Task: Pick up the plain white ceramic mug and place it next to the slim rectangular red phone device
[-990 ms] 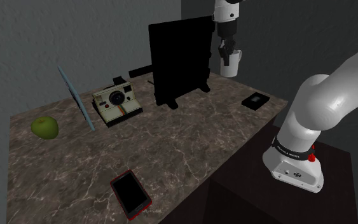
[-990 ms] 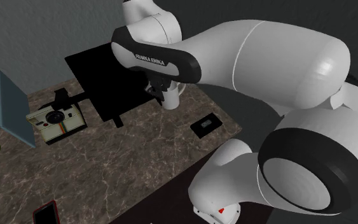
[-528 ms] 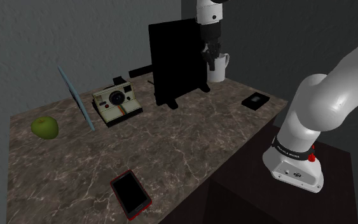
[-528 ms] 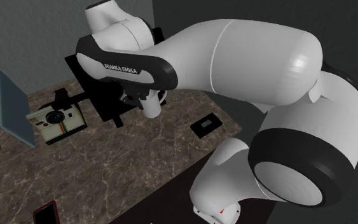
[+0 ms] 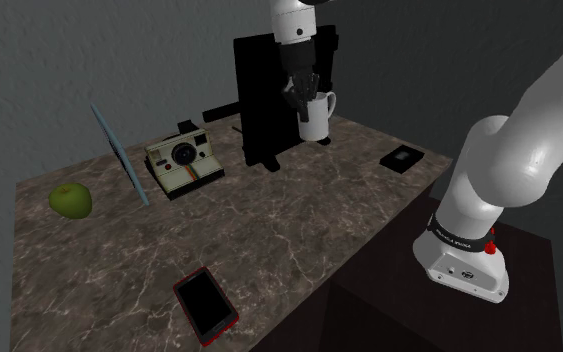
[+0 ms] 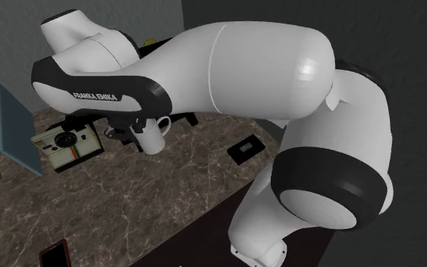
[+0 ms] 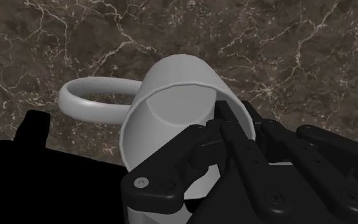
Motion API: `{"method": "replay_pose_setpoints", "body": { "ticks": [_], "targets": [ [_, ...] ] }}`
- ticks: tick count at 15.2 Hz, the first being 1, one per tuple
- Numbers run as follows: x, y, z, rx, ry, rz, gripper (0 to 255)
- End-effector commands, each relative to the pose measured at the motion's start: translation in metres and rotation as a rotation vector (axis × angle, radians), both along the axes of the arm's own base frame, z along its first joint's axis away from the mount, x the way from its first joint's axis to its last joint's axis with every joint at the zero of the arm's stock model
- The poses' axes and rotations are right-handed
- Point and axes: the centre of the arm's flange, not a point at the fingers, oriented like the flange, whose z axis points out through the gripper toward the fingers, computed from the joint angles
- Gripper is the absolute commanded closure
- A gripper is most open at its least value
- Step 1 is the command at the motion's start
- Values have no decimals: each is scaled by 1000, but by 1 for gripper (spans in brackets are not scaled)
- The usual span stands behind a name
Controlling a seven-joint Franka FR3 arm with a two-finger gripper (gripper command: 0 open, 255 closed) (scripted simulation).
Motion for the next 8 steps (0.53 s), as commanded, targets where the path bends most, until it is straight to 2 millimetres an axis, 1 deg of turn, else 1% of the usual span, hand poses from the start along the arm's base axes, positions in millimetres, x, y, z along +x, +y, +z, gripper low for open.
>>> {"method": "replay_pose_setpoints", "body": {
  "ticks": [1,8],
  "targets": [
    [9,25,-1,1,0,-1,255],
    [34,114,-1,1,0,-1,255]
  ]
}}
